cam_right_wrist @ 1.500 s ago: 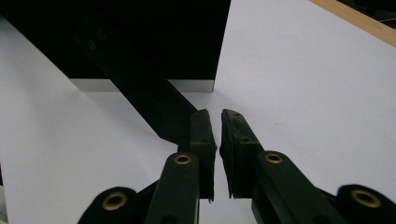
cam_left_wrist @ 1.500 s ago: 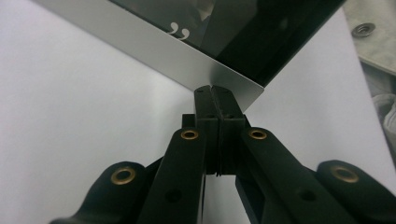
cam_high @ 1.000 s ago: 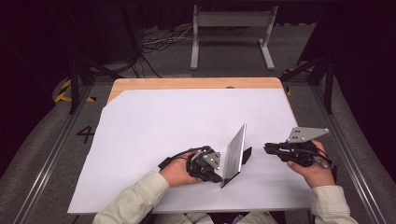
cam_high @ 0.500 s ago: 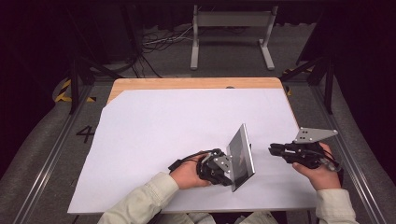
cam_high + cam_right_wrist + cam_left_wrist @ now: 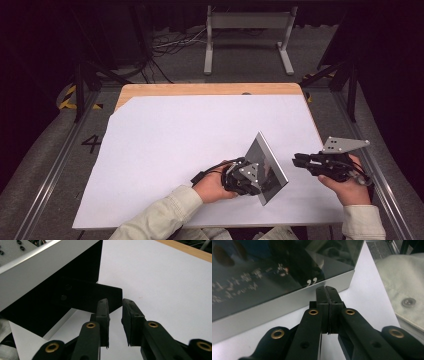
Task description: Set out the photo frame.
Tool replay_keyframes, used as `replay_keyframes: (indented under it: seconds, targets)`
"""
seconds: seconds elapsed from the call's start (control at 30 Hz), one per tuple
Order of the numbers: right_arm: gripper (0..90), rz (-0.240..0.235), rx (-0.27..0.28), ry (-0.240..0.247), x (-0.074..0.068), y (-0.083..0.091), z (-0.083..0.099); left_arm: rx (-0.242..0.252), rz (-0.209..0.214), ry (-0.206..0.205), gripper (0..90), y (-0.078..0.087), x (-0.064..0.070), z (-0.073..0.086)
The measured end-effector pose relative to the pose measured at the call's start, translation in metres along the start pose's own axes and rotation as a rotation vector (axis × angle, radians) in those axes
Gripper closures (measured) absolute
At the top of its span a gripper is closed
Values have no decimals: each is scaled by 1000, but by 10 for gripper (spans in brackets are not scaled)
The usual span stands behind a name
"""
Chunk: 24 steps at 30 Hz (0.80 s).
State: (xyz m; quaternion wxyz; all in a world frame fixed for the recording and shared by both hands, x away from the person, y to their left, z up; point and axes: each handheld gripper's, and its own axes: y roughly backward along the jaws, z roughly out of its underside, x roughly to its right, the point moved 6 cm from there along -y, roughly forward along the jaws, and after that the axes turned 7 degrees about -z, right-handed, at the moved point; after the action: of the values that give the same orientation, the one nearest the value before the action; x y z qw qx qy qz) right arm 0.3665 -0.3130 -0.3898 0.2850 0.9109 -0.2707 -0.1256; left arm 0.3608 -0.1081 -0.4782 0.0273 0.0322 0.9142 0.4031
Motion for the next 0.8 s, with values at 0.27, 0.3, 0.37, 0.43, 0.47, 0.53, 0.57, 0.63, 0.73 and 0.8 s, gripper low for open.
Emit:
replay_keyframes:
  seconds: [0.27, 0.3, 0.37, 0.43, 0.47, 0.53, 0.57, 0.63, 0.73, 0.8]
  targets:
    - [755, 8, 5, -13, 0, 5, 1, 6, -9, 15, 900, -10, -2, -9]
    - [755, 9, 7, -16, 1, 6, 2, 8, -11, 16, 900, -11, -2, -10]
    - [755, 11, 7, -19, 1, 6, 2, 9, -13, 17, 900, -12, -2, -11]
    - [755, 12, 6, -22, 2, 7, 2, 12, -16, 19, 900, -10, -2, -10]
    - [752, 12, 7, -31, 2, 7, 3, 13, -14, 22, 900, -9, -3, -9]
    - [748, 12, 8, -38, 2, 7, 3, 15, -13, 26, 900, -7, -4, -8]
    - [744, 20, 8, -44, 3, 8, 3, 19, -12, 33, 900, -4, -5, -6]
    - [731, 24, 14, -82, 4, 10, 1, 25, -17, 43, 900, 2, -7, -2]
    - [727, 29, 16, -102, 4, 11, -1, 22, -25, 59, 900, 10, -8, 6]
    - [723, 42, 14, -113, 5, 11, -2, 23, -31, 70, 900, 16, -10, 11]
